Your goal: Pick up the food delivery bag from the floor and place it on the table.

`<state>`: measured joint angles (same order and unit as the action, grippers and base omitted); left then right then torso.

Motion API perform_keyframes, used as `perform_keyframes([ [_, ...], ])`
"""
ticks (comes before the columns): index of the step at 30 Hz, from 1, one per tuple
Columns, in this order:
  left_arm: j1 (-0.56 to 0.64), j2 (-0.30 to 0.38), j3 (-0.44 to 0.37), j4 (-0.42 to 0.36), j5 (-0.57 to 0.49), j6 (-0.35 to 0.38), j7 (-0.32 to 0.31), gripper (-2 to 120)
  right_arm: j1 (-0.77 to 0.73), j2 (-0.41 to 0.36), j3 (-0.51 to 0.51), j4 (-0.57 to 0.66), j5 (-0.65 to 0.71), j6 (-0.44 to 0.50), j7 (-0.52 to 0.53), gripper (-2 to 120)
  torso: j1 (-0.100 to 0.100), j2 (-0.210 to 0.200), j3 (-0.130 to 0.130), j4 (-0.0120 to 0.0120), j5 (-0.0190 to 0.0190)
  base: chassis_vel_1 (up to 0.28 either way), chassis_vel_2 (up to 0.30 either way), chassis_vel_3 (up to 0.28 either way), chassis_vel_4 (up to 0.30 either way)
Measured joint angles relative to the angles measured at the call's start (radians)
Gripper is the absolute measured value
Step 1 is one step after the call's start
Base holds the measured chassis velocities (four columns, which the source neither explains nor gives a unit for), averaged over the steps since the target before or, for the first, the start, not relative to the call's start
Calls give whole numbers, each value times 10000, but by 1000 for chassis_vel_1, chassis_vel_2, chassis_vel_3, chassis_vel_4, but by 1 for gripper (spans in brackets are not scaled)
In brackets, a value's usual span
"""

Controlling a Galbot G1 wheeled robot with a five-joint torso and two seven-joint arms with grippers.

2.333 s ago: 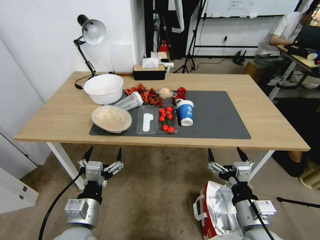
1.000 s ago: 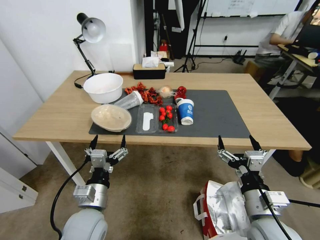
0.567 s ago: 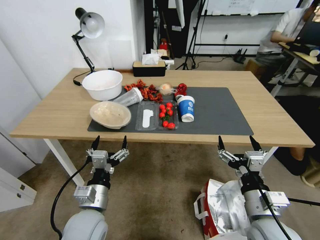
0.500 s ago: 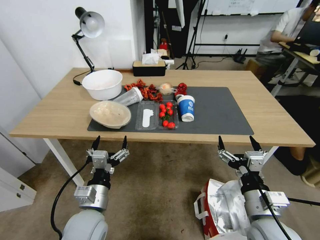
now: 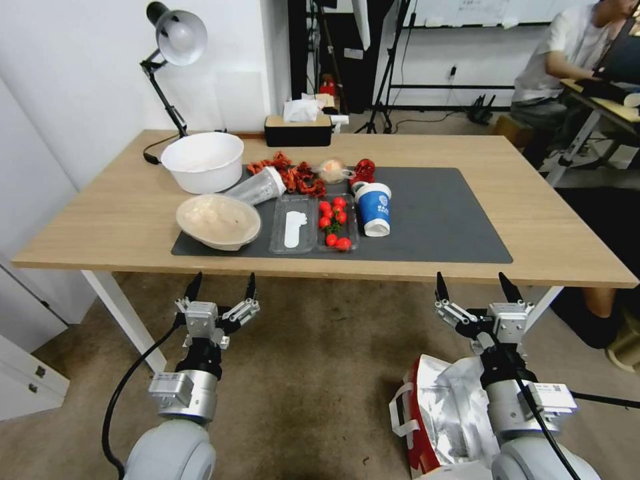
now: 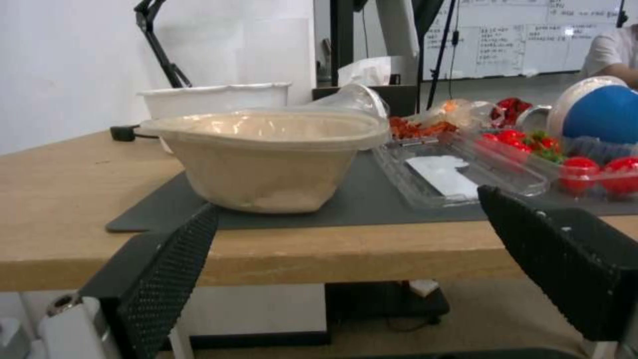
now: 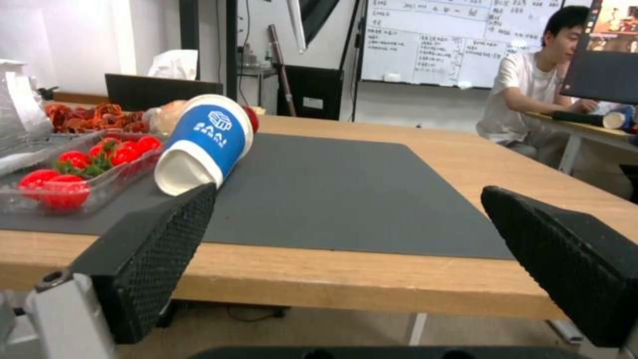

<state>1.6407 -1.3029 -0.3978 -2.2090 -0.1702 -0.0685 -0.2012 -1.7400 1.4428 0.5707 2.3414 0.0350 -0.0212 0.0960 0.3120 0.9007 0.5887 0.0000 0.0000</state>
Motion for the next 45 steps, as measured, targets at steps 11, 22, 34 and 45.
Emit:
perform_keyframes([
  [11,17,74,-64,50,62,4,170,98,-39,21,-24,22,-12,-30,52,100,-209,-514,-302,0,0,0,0,0,0],
  [22,18,83,-19,42,64,0,217,98,-121,122,-45,6,-155,22,58,100,-417,-1001,-585,0,0,0,0,0,0],
  [34,-19,114,-103,87,4,10,259,98,-76,192,-28,-66,-161,56,65,100,-651,-1577,-921,0,0,0,0,0,0],
  [45,2,100,-99,131,58,13,280,98,-62,160,12,-79,-129,64,63,100,-844,-2039,-1192,0,0,0,0,0,0],
])
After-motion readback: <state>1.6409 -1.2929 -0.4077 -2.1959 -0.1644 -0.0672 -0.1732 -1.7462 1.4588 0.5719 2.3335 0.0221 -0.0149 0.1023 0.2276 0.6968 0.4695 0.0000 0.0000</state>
